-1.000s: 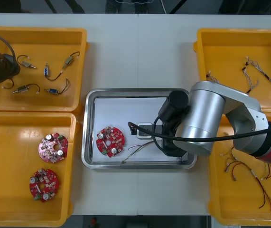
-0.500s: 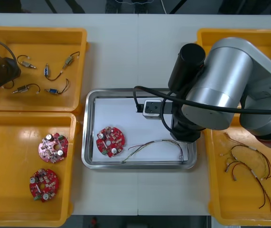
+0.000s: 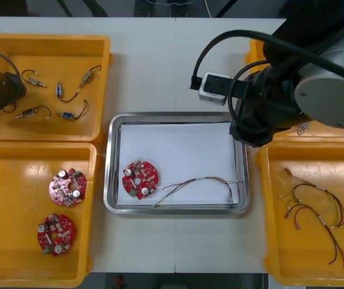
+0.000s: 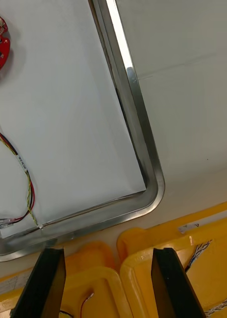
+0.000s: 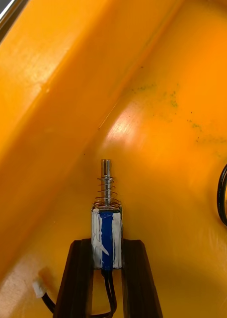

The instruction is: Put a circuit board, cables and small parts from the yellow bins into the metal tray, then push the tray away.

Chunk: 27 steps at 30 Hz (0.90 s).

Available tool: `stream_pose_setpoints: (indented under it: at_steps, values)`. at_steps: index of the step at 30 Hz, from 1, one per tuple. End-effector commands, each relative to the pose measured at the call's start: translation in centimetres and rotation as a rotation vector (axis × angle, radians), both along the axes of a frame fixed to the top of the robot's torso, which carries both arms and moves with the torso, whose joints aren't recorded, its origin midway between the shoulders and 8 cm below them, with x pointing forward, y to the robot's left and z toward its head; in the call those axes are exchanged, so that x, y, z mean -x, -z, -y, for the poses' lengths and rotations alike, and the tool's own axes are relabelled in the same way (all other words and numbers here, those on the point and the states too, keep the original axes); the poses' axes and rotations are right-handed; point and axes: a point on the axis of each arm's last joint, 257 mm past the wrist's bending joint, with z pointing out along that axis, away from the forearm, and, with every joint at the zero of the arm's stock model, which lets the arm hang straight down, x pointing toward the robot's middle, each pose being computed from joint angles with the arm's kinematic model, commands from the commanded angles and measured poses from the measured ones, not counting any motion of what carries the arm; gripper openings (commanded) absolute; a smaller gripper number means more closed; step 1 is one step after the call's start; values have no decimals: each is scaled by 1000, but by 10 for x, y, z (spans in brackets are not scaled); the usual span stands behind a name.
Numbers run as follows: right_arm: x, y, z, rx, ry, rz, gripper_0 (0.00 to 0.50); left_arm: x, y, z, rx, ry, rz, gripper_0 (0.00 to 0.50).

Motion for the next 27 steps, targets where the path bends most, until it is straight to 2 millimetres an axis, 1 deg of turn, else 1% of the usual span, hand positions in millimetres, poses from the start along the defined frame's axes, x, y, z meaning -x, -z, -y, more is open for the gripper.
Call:
stream_pose_setpoints:
  at_steps: [1,3,4,7,8,9,10,12,14,16,17,19,20,22,23,25,26,27]
  values:
    - [-14,-40,32,-9,48,66,500,4,14,7,-6,34,-27,2]
    - [-20,-49,49,-21,89,72,500,4,8,7,-11,36,-25,0]
    - [-23,-52,54,-22,100,75,500,4,7,7,-11,36,-27,0]
    - [-33,-60,84,-20,172,74,500,10,-12,8,-13,34,-43,0]
    - [-34,-60,89,-18,185,72,500,11,-16,10,-13,36,-45,0]
    - [-38,-63,100,-22,215,73,500,15,-22,12,-15,36,-56,2]
    - [-40,-65,104,-27,229,74,500,16,-26,14,-15,39,-59,0]
    - [-48,-71,124,-55,291,65,500,23,-39,20,-15,43,-75,2]
    - [-54,-75,138,-89,335,54,500,27,-48,28,-16,53,-81,2]
    - [-61,-78,159,-134,403,37,500,33,-59,36,-29,68,-95,2]
    - [-63,-79,163,-142,417,34,500,35,-62,39,-33,73,-99,1]
    - [-69,-82,183,-169,478,32,500,43,-70,50,-51,91,-121,0]
    - [-70,-82,188,-172,494,32,500,46,-72,52,-57,94,-128,3]
    - [-74,-83,205,-181,548,34,500,57,-78,66,-76,118,-156,3]
    - [-75,-83,209,-183,560,37,500,60,-80,70,-79,125,-163,2]
    - [-78,-83,224,-183,605,39,500,72,-85,86,-85,154,-189,2]
    - [-78,-83,227,-184,614,40,500,76,-87,90,-84,162,-195,2]
    - [-79,-82,232,-185,630,38,500,82,-89,99,-84,178,-206,2]
